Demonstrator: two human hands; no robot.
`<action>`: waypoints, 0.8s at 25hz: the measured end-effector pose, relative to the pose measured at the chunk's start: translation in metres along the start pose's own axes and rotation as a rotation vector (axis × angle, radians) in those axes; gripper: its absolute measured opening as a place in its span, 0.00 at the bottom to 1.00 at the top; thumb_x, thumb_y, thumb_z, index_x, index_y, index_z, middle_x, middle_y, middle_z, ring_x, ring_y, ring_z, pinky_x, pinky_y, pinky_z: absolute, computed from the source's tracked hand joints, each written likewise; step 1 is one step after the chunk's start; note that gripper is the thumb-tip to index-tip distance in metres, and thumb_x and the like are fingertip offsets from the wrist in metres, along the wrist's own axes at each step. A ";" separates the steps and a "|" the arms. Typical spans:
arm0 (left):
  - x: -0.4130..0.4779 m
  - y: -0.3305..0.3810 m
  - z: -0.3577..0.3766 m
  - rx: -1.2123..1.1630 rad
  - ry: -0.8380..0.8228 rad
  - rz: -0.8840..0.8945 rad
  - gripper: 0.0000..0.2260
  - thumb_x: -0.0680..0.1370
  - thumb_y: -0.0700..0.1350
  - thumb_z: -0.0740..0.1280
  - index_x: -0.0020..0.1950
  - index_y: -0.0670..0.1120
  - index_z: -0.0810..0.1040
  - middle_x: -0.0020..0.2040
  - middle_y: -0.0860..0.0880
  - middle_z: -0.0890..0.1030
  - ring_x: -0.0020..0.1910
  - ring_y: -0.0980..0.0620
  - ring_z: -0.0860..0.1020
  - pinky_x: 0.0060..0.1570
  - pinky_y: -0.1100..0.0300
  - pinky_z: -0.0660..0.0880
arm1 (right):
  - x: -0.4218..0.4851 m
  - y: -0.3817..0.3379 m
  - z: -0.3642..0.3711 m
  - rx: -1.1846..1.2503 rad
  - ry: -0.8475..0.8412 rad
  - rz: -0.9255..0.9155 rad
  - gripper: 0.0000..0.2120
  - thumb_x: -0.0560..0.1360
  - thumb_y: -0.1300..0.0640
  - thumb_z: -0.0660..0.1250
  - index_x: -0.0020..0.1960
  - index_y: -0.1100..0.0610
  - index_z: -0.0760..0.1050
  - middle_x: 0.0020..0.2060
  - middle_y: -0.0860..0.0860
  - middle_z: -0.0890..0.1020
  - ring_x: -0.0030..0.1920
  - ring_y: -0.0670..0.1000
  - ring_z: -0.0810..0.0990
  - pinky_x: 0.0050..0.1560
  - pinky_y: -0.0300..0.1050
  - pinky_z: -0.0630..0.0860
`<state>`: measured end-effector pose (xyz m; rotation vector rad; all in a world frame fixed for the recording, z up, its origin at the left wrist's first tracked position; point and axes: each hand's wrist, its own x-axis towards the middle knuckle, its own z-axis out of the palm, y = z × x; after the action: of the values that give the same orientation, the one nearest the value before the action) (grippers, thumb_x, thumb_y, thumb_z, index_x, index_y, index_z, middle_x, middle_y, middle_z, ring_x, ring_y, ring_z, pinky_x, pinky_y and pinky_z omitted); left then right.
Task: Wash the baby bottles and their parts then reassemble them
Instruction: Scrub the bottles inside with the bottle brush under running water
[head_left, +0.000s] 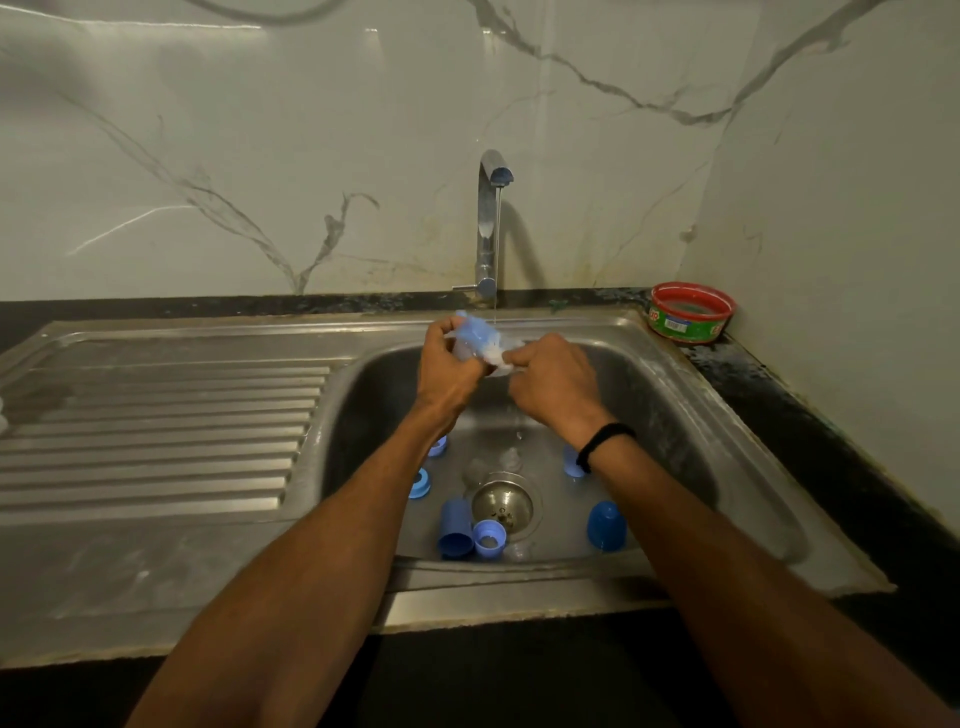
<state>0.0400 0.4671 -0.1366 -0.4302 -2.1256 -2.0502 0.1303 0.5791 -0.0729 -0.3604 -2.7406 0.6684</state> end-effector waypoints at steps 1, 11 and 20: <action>0.001 0.000 0.002 -0.004 0.008 -0.006 0.29 0.72 0.33 0.75 0.69 0.43 0.68 0.63 0.45 0.75 0.60 0.47 0.78 0.59 0.51 0.80 | 0.001 -0.001 -0.002 -0.011 0.014 -0.002 0.14 0.77 0.58 0.68 0.62 0.55 0.79 0.53 0.54 0.82 0.48 0.51 0.78 0.44 0.39 0.71; -0.001 0.005 0.000 0.007 0.046 0.001 0.30 0.72 0.33 0.76 0.69 0.43 0.67 0.62 0.45 0.75 0.58 0.48 0.78 0.57 0.54 0.81 | 0.000 0.000 -0.003 0.009 0.009 0.025 0.15 0.77 0.58 0.68 0.64 0.55 0.79 0.53 0.54 0.82 0.49 0.51 0.79 0.44 0.39 0.70; 0.000 0.005 -0.001 -0.034 0.092 -0.028 0.29 0.72 0.32 0.74 0.70 0.42 0.66 0.62 0.42 0.75 0.54 0.52 0.79 0.47 0.66 0.79 | 0.001 -0.001 -0.002 0.018 0.005 -0.015 0.16 0.77 0.59 0.68 0.65 0.54 0.79 0.53 0.53 0.82 0.45 0.48 0.75 0.42 0.38 0.68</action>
<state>0.0414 0.4660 -0.1317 -0.3055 -2.0580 -2.0817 0.1302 0.5795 -0.0710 -0.3366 -2.7278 0.6871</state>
